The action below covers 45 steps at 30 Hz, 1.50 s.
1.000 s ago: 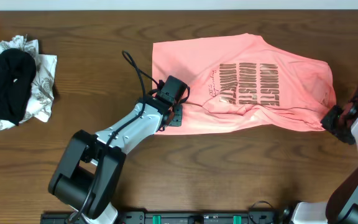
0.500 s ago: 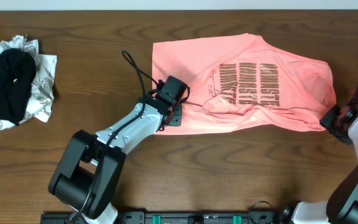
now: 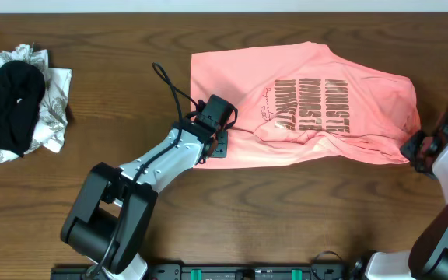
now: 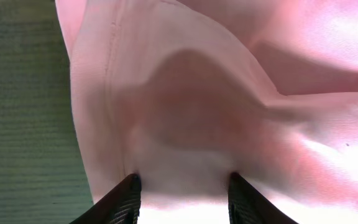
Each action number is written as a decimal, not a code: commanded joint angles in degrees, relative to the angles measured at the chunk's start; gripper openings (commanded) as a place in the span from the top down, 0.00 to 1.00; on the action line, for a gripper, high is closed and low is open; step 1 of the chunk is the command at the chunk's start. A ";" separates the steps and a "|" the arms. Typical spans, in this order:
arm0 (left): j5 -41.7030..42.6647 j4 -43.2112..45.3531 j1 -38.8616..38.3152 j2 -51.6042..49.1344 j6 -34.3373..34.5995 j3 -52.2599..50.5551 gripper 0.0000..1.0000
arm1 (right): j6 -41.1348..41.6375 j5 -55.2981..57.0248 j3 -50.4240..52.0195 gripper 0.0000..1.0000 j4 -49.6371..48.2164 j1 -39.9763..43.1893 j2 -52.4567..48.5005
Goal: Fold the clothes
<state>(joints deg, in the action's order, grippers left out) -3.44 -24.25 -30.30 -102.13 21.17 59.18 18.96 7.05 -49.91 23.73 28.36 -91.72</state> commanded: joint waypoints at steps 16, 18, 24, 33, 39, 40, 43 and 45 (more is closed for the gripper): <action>-1.11 -0.37 0.17 0.00 0.28 0.31 0.54 | 2.45 -3.04 4.96 0.99 -8.72 0.61 -0.33; -1.11 -0.37 0.20 0.00 0.28 0.31 0.54 | 2.47 -3.28 4.92 0.99 -9.49 0.61 -0.33; -1.11 -0.37 0.17 0.00 0.31 0.31 0.54 | 4.81 -11.93 2.75 0.99 -10.67 1.27 -0.31; -1.11 -0.55 0.17 0.00 0.31 0.31 0.54 | 9.79 -15.17 -0.98 0.99 -12.74 1.68 -0.31; -1.14 -0.52 0.17 0.00 0.31 0.31 0.54 | 11.26 -9.44 -0.96 0.98 -13.51 1.62 -0.35; -1.14 -0.52 0.17 0.00 0.31 0.31 0.54 | 11.23 -8.66 -0.96 0.98 -13.57 1.62 -0.37; -1.14 -0.48 0.20 0.00 0.31 0.31 0.54 | 11.23 -8.35 -0.96 0.99 -14.23 1.57 -0.83; -1.14 -0.26 0.20 0.00 0.31 0.31 0.54 | 11.26 -8.46 -0.96 0.99 -15.15 1.46 -1.53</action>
<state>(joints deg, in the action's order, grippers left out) -3.44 -24.43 -30.30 -102.13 21.17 59.18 29.21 -3.33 -49.93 9.52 29.12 -92.03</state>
